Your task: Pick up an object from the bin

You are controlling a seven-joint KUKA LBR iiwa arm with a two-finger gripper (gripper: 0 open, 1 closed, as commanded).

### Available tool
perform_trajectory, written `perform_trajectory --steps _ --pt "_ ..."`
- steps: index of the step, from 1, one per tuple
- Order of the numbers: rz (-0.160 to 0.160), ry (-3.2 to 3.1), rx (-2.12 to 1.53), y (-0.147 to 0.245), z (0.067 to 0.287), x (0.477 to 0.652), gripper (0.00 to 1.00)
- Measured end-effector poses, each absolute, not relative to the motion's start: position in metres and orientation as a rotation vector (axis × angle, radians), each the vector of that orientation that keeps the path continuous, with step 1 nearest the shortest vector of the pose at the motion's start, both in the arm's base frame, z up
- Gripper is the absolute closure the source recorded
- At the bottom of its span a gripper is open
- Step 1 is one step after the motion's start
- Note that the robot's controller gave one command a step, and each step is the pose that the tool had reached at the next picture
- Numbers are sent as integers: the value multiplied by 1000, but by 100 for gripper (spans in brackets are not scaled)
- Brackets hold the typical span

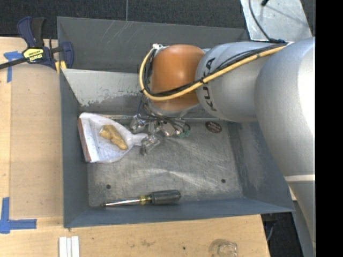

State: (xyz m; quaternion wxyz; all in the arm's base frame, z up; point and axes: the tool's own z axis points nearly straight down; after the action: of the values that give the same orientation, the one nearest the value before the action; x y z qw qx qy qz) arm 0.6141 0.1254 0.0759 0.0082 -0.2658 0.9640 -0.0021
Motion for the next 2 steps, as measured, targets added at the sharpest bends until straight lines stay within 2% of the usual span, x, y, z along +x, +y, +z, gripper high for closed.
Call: perform_trajectory --steps 1,2 --pt "1 2726 -1552 147 111 627 100" --pt "2 2729 -1550 147 111 627 100"
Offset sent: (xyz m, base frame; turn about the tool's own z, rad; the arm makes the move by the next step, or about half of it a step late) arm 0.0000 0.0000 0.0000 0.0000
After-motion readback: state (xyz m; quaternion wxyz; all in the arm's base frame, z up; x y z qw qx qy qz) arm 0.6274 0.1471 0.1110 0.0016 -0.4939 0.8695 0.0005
